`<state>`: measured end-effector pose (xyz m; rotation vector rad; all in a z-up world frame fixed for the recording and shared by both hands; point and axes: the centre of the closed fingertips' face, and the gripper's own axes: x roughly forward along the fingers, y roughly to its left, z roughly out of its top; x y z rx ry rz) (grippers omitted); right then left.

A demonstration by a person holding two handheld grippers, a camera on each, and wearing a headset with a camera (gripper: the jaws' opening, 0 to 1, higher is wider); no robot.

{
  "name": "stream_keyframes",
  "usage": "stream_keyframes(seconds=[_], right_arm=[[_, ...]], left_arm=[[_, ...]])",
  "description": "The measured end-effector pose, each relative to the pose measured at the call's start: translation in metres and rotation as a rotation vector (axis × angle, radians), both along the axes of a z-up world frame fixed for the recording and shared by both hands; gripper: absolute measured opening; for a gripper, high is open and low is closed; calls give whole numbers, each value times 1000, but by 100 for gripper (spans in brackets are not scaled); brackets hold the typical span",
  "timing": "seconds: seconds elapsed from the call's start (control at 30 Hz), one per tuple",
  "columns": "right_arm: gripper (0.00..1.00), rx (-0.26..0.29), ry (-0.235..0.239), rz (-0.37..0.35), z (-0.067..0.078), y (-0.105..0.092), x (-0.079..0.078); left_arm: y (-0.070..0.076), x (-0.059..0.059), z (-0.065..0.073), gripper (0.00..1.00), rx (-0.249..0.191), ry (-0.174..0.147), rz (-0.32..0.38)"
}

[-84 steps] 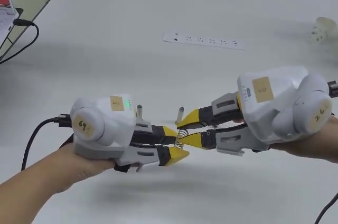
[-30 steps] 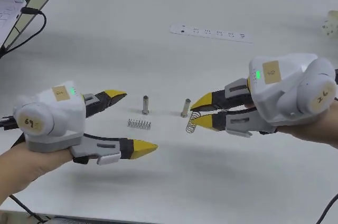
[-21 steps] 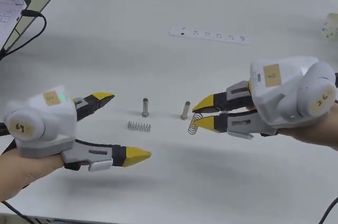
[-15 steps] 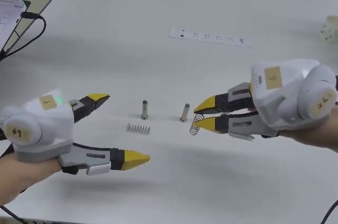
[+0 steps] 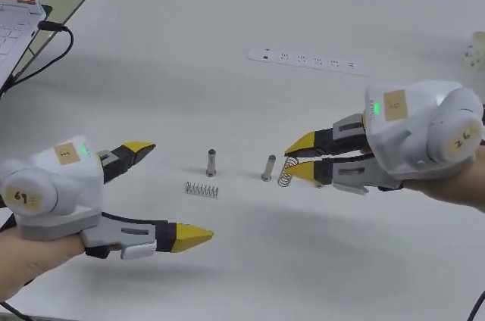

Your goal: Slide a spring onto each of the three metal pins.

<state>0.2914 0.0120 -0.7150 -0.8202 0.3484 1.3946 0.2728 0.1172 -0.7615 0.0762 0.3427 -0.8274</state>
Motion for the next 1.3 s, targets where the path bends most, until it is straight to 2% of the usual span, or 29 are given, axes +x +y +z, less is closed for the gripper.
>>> stream_keyframes(seconds=[0.3,0.73,1.3], right_arm=[[7,-17,-8,-19,-2,-2,14],[7,-10,-19,-52,-1,5,38],[7,-14,8,-94,-12,7,59]], left_arm=[[6,0,-1,98,6,-2,18],[9,0,-1,98,7,-1,27],[11,-2,-5,98,11,10,36]])
